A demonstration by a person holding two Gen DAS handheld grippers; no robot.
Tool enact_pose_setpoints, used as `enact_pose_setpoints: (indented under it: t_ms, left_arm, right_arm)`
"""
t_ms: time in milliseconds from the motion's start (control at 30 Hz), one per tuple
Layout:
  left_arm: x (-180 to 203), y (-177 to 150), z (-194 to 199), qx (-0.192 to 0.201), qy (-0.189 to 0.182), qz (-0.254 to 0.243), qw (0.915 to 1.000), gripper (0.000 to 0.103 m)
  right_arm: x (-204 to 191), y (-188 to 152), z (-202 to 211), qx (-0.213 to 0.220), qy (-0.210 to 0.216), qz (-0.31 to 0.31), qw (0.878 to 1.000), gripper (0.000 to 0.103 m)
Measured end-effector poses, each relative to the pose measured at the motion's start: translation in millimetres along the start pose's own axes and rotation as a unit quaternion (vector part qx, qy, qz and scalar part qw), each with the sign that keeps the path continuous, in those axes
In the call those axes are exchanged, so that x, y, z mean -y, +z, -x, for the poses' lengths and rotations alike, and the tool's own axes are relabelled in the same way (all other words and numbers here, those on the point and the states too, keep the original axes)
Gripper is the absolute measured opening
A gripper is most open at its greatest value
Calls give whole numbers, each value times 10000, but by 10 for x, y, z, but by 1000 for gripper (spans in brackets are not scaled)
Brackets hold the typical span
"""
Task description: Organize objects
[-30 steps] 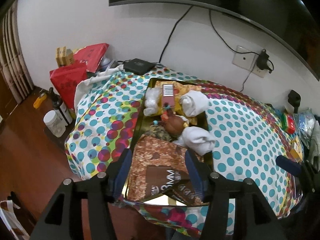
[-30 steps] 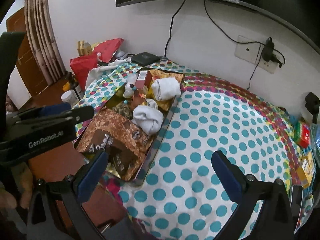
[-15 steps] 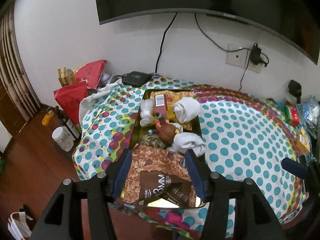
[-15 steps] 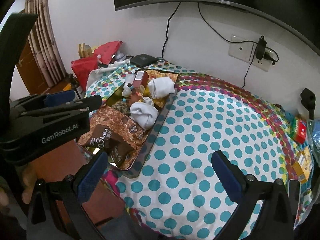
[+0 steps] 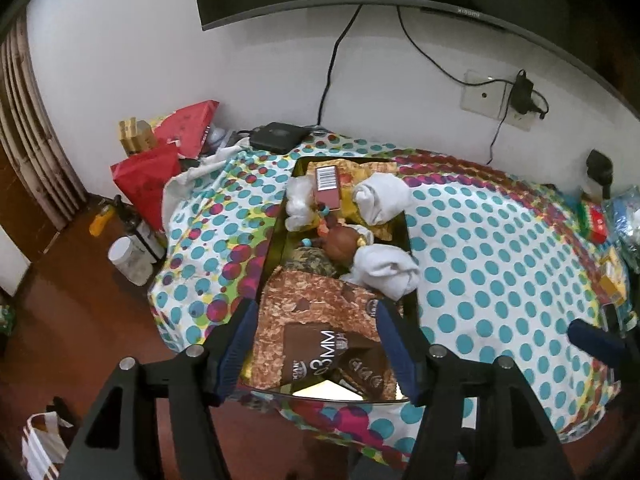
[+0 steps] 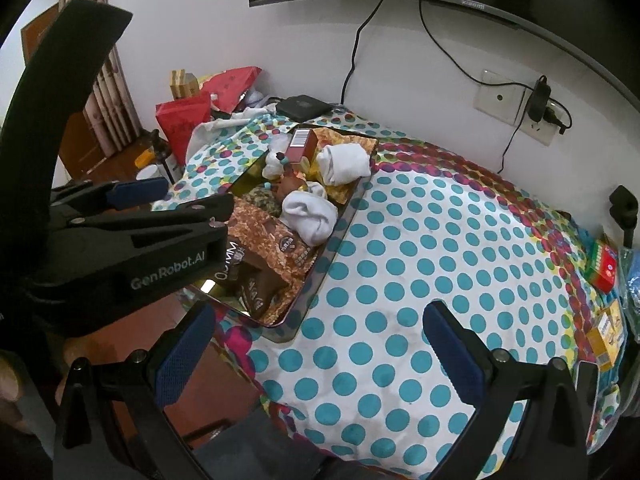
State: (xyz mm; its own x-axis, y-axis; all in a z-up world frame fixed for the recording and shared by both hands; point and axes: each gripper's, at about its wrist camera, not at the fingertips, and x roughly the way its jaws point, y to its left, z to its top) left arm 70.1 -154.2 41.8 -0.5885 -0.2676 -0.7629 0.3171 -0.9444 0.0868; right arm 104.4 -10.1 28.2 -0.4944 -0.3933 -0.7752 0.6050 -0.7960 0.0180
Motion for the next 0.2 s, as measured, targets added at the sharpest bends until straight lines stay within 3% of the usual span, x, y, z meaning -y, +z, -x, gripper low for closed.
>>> enact_pose_setpoints:
  t_ms: [200]
  left_arm:
    - [3, -17, 18, 17, -76, -40, 10000, 63]
  right_arm:
    - [-8, 11, -27, -83, -28, 26, 10000, 103]
